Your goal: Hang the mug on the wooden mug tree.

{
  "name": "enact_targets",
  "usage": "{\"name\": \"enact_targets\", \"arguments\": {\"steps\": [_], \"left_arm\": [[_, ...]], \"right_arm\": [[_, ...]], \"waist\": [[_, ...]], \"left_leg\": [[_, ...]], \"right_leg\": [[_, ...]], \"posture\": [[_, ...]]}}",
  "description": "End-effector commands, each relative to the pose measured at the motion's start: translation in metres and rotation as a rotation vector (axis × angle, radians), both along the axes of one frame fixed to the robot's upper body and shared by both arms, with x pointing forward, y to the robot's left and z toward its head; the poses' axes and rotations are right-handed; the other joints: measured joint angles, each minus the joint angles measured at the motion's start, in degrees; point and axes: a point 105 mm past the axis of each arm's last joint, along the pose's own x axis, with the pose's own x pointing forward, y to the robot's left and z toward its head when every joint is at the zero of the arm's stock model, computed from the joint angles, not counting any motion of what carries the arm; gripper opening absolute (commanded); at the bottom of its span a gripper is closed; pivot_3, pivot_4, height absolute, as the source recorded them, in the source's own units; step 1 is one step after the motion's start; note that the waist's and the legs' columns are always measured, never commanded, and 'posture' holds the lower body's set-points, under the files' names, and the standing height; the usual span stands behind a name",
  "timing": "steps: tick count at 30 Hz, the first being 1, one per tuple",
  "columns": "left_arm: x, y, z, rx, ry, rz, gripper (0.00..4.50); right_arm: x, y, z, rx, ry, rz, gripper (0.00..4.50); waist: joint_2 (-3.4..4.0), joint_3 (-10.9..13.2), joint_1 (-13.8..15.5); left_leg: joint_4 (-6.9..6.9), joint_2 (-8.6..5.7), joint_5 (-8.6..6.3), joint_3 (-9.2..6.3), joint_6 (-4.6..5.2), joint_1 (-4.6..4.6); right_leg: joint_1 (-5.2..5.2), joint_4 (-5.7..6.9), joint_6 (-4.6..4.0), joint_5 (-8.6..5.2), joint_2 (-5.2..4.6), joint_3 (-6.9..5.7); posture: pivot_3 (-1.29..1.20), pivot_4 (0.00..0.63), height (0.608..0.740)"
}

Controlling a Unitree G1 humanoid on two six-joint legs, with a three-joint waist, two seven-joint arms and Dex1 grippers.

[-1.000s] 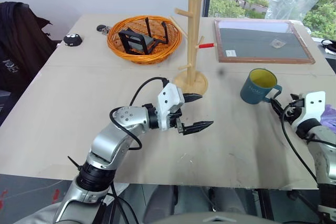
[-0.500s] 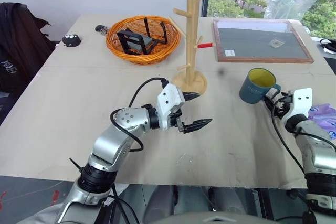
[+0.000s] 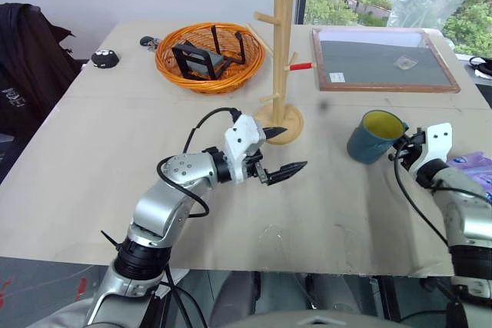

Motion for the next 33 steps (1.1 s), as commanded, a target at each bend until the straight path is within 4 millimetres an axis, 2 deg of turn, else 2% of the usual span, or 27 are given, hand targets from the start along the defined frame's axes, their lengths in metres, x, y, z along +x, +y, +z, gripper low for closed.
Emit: {"name": "enact_targets", "arguments": {"steps": [1,3,5,10,18,24,33], "left_arm": [[-0.005,0.009,0.026,-0.125,-0.037,0.032,4.5],[-0.006,0.014,0.029,-0.17,-0.028,0.058,4.5],[-0.007,0.017,0.03,-0.194,-0.023,0.068,4.5],[-0.012,0.023,0.038,-0.273,-0.074,0.129,4.5],[-0.025,0.032,0.035,-0.308,-0.111,0.229,4.5],[-0.032,0.036,0.031,-0.317,-0.119,0.287,4.5],[-0.034,0.038,0.026,-0.317,-0.113,0.317,4.5]], "right_arm": [[-0.004,0.032,0.077,-0.077,-0.112,0.274,0.05],[-0.005,0.045,0.101,-0.14,-0.101,0.39,0.05],[-0.006,0.054,0.114,-0.189,-0.093,0.463,0.05],[-0.001,0.091,0.152,-0.354,-0.108,0.715,0.05],[0.027,0.128,0.157,-0.541,-0.099,0.907,0.05],[0.044,0.142,0.161,-0.56,-0.101,0.902,0.05],[0.044,0.161,0.17,-0.562,-0.123,0.968,0.05]], "waist": [[0.06,0.05,-0.31],[0.04,0.04,-0.41],[-0.01,0.01,-0.15],[-0.01,0.07,-0.12],[-0.1,0.05,0.13],[-0.1,0.05,0.1],[-0.09,0.05,0.06]], "left_leg": [[0.01,0.0,0.0,0.03,0.0,-0.03],[0.0,0.02,-0.03,0.02,0.05,-0.03],[-0.1,0.06,-0.04,-0.16,0.07,-0.03],[-0.02,0.02,-0.03,-0.12,0.05,-0.17],[0.02,0.0,0.03,-0.22,-0.08,-0.49],[0.03,0.0,0.04,-0.2,-0.09,-0.77],[0.01,-0.04,0.04,-0.18,-0.09,-0.78]], "right_leg": [[-0.05,0.0,0.01,0.01,-0.01,0.03],[-0.07,0.0,0.01,0.01,0.0,0.02],[-0.06,-0.04,-0.01,-0.01,0.04,-0.12],[-0.13,-0.13,0.0,0.0,-0.04,-0.1],[-0.38,-0.17,0.01,0.02,-0.09,-0.22],[-0.71,-0.11,0.01,0.03,-0.18,-0.2],[-0.72,-0.09,0.0,0.03,-0.17,-0.2]], "posture": [[0.0,0.15,0.737],[0.0,0.15,0.737],[0.0,0.15,0.737],[0.0,0.15,0.737],[0.0,0.15,0.737],[0.0,0.15,0.737],[0.0,0.15,0.737]]}}
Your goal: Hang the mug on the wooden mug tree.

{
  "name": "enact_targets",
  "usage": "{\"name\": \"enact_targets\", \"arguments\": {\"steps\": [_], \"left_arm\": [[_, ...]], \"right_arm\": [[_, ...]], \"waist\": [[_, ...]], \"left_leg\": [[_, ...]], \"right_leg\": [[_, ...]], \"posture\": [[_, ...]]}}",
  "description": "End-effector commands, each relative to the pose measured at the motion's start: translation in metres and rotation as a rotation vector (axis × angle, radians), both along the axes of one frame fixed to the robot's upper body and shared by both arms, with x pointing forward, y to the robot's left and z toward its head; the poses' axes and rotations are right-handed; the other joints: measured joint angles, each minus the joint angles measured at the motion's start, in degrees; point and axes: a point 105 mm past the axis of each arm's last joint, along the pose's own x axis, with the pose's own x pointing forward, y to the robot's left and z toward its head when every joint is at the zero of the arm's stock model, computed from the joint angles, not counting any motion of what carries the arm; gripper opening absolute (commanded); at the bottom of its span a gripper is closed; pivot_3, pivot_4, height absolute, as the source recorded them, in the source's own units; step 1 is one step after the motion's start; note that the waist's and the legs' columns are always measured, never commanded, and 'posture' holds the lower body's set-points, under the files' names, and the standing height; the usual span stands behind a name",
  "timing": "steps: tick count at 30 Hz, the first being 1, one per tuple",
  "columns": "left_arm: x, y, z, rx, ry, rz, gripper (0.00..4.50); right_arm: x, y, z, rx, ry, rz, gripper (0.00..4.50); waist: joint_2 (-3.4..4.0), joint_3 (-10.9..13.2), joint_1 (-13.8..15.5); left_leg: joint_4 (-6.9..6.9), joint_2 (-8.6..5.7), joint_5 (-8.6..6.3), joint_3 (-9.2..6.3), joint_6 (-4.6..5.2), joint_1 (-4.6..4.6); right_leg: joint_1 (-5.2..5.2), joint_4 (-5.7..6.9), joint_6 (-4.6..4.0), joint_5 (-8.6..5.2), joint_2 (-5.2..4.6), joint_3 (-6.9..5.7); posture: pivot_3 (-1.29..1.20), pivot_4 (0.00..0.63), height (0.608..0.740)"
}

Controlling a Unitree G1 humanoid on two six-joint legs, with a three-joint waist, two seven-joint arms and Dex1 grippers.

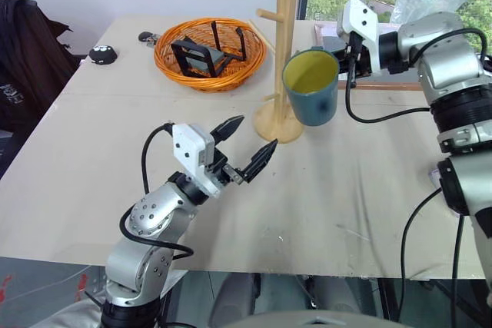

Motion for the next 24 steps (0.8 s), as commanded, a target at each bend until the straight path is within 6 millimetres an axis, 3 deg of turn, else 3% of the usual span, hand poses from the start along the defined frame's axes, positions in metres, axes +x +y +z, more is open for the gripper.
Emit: {"name": "enact_targets", "arguments": {"steps": [1,3,9,12,17,21,24], "left_arm": [[-0.006,-0.002,0.009,-0.005,-0.05,-0.008,4.5],[-0.005,-0.002,0.007,-0.002,-0.046,-0.01,4.5],[-0.003,-0.001,0.003,0.012,-0.025,-0.007,4.5],[-0.002,-0.001,0.0,0.024,-0.011,-0.016,4.5],[0.001,0.001,-0.014,0.086,0.044,0.013,4.5],[-0.004,0.004,-0.032,0.152,0.113,0.003,4.5],[-0.008,0.011,-0.047,0.205,0.169,0.001,4.5]], "right_arm": [[-0.004,0.007,0.026,0.004,-0.086,0.03,0.29],[0.0,0.009,0.029,0.019,-0.106,0.001,0.78],[0.002,0.001,0.041,0.065,-0.124,-0.049,3.56],[0.001,-0.011,0.052,0.104,-0.13,-0.092,4.42],[-0.013,-0.052,0.059,0.195,-0.059,-0.167,4.42],[-0.047,-0.091,0.029,0.285,0.043,-0.18,4.42],[-0.069,-0.11,-0.009,0.388,0.072,-0.251,4.42]], "waist": [[0.01,0.0,0.03],[0.01,0.0,-0.01],[0.01,0.0,0.07],[0.01,0.01,0.11],[0.01,0.0,0.24],[-0.09,-0.06,0.76],[-0.08,-0.05,0.69]], "left_leg": [[0.0,0.0,0.0,-0.01,0.0,0.0],[0.0,0.0,0.0,-0.01,0.0,0.0],[0.0,-0.01,0.0,-0.01,0.0,0.0],[-0.01,-0.01,0.0,0.0,0.0,0.0],[-0.02,-0.01,0.0,-0.01,0.0,-0.01],[-0.04,0.02,-0.02,-0.11,0.02,-0.04],[-0.1,0.03,-0.03,-0.04,0.05,-0.08]], "right_leg": [[-0.01,0.01,0.0,0.0,0.0,-0.01],[-0.02,0.01,0.0,0.0,0.0,-0.01],[-0.02,0.03,0.0,0.0,0.01,-0.01],[-0.02,0.03,0.0,0.0,0.01,-0.01],[-0.02,0.02,0.0,0.0,0.01,0.0],[0.03,-0.01,-0.01,0.0,-0.04,-0.09],[0.02,-0.02,-0.01,-0.01,-0.16,-0.06]], "posture": [[0.0,0.15,0.737],[0.0,0.15,0.737],[0.0,0.15,0.737],[0.0,0.15,0.737],[0.0,0.15,0.737],[0.0,0.15,0.737],[0.0,0.15,0.737]]}}
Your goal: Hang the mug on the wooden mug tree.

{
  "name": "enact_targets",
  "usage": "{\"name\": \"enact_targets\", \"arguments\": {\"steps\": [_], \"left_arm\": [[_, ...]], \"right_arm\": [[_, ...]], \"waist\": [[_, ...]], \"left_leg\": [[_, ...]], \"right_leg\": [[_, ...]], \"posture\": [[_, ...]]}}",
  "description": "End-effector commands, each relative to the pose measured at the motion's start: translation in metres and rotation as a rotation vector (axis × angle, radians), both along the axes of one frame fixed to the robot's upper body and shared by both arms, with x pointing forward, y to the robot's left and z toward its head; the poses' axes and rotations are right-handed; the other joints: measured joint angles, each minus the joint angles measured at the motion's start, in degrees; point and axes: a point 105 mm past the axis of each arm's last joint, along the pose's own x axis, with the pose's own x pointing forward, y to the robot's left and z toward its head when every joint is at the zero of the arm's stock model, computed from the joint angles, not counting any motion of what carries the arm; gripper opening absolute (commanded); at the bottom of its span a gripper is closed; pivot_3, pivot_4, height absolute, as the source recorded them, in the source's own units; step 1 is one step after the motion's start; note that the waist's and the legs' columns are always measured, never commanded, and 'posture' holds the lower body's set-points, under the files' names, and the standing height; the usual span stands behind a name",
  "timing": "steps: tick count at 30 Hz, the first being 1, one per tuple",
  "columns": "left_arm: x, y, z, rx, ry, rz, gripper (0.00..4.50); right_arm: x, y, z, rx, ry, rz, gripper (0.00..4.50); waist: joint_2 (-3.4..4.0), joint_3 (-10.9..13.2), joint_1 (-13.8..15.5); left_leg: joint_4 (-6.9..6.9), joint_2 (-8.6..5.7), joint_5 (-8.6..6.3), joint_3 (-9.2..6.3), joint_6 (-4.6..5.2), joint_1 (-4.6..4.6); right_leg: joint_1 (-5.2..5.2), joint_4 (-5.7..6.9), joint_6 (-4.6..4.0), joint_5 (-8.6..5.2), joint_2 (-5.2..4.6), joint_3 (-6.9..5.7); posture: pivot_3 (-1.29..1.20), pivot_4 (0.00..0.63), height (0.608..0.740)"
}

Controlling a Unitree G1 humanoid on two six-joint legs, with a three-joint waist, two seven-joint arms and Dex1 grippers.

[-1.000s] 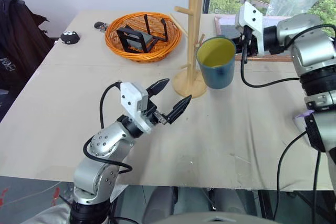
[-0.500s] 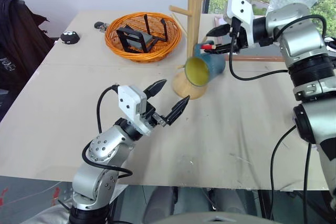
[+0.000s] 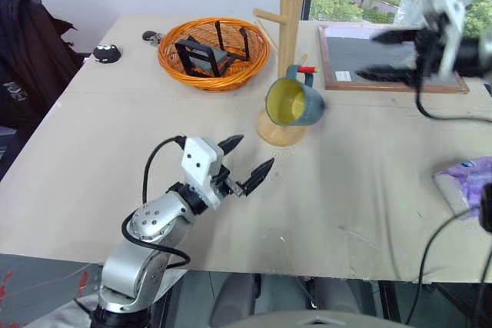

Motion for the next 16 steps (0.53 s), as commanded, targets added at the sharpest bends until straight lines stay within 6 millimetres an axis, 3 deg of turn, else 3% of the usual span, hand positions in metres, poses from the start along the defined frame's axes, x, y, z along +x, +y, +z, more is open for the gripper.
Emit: {"name": "enact_targets", "arguments": {"steps": [1,5,8,16], "left_arm": [[-0.005,0.005,-0.008,0.053,0.02,-0.017,4.5],[-0.011,0.017,-0.029,0.117,0.08,-0.023,4.5],[-0.02,0.023,-0.046,0.147,0.129,-0.036,4.5],[-0.028,0.029,-0.062,0.157,0.145,-0.038,4.5]], "right_arm": [[-0.03,-0.008,-0.013,0.118,-0.056,-0.043,4.42],[-0.067,-0.009,-0.075,0.242,-0.003,-0.183,4.42],[-0.081,-0.021,-0.119,0.234,0.047,-0.398,4.42],[-0.118,-0.024,-0.169,0.233,0.079,-0.519,4.42]], "waist": [[0.02,0.0,-0.1],[0.13,0.0,-0.55],[0.14,-0.03,-0.69],[0.1,-0.04,-0.58]], "left_leg": [[0.02,0.0,0.0,0.02,0.0,0.0],[0.04,0.01,-0.06,0.08,0.12,0.12],[0.06,0.03,-0.11,0.07,0.21,0.27],[0.01,0.04,-0.16,0.1,0.27,1.14]], "right_leg": [[-0.01,0.03,0.0,0.0,0.0,0.02],[0.03,0.11,0.01,0.0,0.16,0.1],[0.11,0.19,0.01,0.0,0.24,0.15],[0.92,0.11,0.03,0.0,0.26,0.21]], "posture": [[0.0,0.15,0.737],[0.0,0.15,0.737],[0.0,0.15,0.737],[0.0,0.15,0.737]]}}
